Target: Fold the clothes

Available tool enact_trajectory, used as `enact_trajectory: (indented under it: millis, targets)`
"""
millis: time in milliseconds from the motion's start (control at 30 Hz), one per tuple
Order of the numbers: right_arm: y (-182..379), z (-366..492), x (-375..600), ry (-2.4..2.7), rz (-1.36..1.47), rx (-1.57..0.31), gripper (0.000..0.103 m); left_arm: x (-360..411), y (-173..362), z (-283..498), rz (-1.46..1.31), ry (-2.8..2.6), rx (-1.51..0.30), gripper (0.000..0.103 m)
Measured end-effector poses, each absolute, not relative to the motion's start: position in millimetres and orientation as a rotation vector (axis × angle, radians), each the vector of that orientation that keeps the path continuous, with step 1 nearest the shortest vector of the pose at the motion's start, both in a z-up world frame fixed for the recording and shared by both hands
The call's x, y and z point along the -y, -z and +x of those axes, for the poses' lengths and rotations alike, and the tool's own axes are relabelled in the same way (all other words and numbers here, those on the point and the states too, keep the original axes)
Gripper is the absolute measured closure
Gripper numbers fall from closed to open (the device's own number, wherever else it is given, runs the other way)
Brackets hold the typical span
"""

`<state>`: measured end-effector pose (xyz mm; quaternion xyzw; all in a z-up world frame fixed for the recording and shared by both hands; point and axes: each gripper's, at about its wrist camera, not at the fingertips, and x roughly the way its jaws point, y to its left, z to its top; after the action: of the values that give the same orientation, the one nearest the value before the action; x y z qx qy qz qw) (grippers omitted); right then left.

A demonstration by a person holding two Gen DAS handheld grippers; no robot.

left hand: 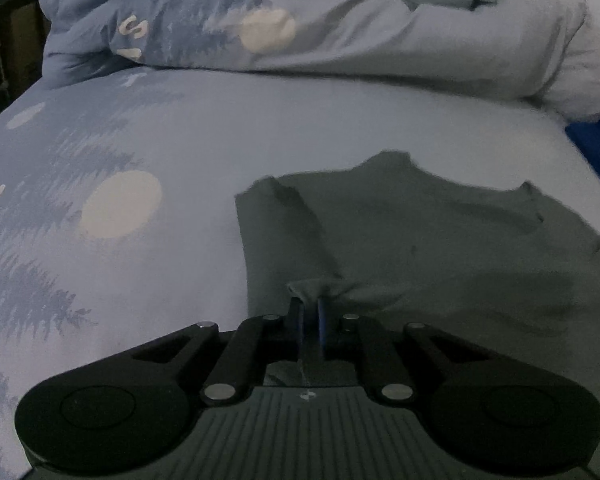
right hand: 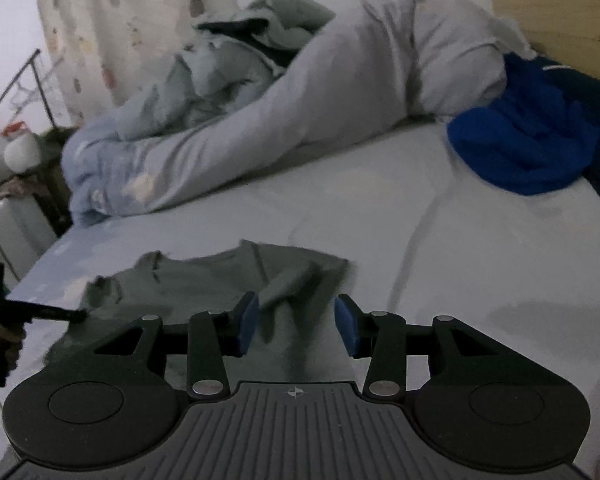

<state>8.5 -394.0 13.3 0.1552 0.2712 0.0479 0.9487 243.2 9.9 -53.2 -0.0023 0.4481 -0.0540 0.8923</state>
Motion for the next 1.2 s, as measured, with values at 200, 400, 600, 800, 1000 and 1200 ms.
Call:
enact_trajectory:
  millis: [200, 400, 600, 800, 1000, 1200]
  targets:
    - [-18, 3, 392, -0.129, 0.310, -0.558, 0.053, -23, 30, 213, -0.026, 0.086, -0.841, 0.036]
    - [-43, -23, 383, -0.152, 0.261, -0.494, 0.047, -66, -28, 136, -0.064, 0.063, -0.714, 0.017]
    - [-86, -93, 382, -0.189, 0.292, -0.382, 0.045, -103, -79, 30, -0.107, 0.082, -0.621, 0.008]
    - [-128, -173, 377, -0.228, 0.273, -0.459, 0.045, -145, -100, -48, -0.196, 0.124, -0.567, 0.004]
    - [-161, -230, 354, -0.230, 0.092, -0.524, 0.045, -156, -101, -99, -0.179, 0.177, -0.544, 0.001]
    - [-124, -256, 325, -0.201, 0.082, -0.624, 0.044, -135, -52, -108, -0.165, 0.263, -0.720, 0.000]
